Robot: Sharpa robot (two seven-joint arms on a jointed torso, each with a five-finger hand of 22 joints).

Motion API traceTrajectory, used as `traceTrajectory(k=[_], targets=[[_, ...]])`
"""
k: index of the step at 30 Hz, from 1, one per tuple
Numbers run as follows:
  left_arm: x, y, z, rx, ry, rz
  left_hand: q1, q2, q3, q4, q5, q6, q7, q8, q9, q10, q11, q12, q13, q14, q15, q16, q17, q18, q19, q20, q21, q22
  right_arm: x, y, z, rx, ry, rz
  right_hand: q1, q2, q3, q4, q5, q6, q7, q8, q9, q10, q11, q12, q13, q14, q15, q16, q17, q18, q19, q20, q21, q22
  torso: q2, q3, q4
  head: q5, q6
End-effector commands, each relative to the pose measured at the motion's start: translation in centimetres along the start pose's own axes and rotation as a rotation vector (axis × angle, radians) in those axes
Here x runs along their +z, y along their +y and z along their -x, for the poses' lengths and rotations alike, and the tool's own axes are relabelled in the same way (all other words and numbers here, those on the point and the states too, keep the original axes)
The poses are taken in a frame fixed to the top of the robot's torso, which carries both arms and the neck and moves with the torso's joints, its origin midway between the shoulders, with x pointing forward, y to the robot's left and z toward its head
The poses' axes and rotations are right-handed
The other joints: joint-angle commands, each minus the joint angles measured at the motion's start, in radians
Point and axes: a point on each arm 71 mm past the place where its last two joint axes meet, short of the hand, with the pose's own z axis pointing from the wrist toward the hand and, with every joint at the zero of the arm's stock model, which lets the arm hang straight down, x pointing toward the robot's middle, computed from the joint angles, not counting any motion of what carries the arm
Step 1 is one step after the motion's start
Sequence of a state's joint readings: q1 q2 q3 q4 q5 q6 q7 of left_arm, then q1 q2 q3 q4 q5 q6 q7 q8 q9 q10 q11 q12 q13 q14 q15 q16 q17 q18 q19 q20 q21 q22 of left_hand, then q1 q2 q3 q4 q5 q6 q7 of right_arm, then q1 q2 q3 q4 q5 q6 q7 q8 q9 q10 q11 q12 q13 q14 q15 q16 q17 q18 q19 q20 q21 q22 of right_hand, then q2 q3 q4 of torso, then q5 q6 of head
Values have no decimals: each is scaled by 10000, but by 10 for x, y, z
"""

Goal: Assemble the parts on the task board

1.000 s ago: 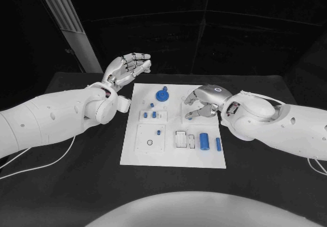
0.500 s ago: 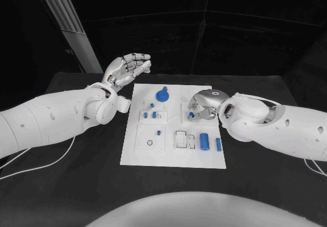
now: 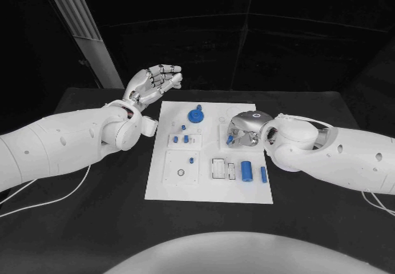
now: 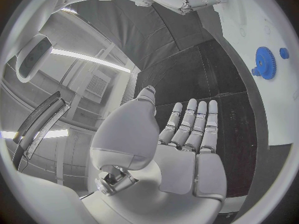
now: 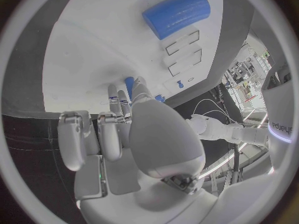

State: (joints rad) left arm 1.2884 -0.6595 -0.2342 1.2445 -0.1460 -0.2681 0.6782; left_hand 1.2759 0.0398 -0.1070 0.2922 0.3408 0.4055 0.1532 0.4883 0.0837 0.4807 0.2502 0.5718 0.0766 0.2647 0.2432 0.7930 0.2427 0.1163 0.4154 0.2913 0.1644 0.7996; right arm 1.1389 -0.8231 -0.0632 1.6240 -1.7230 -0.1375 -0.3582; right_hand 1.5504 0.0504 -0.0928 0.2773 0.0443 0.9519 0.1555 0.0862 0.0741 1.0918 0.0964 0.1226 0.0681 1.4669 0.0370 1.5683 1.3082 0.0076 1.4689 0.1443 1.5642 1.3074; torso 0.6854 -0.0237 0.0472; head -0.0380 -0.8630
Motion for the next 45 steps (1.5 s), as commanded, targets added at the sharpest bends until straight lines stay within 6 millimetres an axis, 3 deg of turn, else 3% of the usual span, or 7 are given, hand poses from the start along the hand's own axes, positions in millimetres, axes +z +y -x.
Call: traceTrajectory(k=[1, 16, 31, 45], targets=[[0, -13, 0, -84, 42, -1705, -3, 130, -61, 3, 69, -82, 1381, 66, -16, -60, 23, 32, -11, -63, 5, 59, -8, -145, 61, -17, -55, -16, 0, 1, 0, -142, 92, 9, 116, 12, 52, 6, 22, 49, -4, 27, 1, 78, 0, 30, -11, 1039, -81, 25, 2626, -68, 1001, -69, 42, 2623, 2, 2, -9, 7, 2], [0, -13, 0, -80, 37, -1698, -1, 146, -71, 1, 70, -92, 1382, 87, -19, -71, 23, 55, -15, -72, 7, 78, -31, -146, 60, -16, -59, -19, 1, 6, 0, -110, 54, 165, 324, 105, 102, 38, 23, 213, -4, 66, 4, 233, -13, 12, -39, 1039, -99, 25, 2626, -68, 1002, -114, 43, 2623, 0, 2, -5, 0, -1], [-1, -13, 1, -75, 27, -1681, -1, 146, -71, 1, 70, -92, 1382, 87, -19, -71, 23, 55, -15, -72, 7, 78, -31, -146, 60, -16, -59, -19, 1, 9, 3, -44, -379, 468, 1236, 600, 628, -117, 25, 1003, -256, 394, 113, 855, -221, 40, -53, 1039, -250, 25, 2626, -76, 1019, -252, 66, 2634, 2, 1, -11, -9, -8], [-2, -12, 3, -24, -35, -1651, 5, 152, -79, -1, 72, -98, 1383, 102, -21, -78, 23, 72, -18, -78, 7, 91, -46, -147, 60, -16, -61, -20, -7, 7, 11, 334, -1518, 797, 1408, 523, 693, 2, 24, 1236, -254, 457, 133, 1102, -219, -80, -72, 1039, -273, 25, 2626, -76, 1019, -319, 66, 2634, -5, 3, -6, 62, 15]])
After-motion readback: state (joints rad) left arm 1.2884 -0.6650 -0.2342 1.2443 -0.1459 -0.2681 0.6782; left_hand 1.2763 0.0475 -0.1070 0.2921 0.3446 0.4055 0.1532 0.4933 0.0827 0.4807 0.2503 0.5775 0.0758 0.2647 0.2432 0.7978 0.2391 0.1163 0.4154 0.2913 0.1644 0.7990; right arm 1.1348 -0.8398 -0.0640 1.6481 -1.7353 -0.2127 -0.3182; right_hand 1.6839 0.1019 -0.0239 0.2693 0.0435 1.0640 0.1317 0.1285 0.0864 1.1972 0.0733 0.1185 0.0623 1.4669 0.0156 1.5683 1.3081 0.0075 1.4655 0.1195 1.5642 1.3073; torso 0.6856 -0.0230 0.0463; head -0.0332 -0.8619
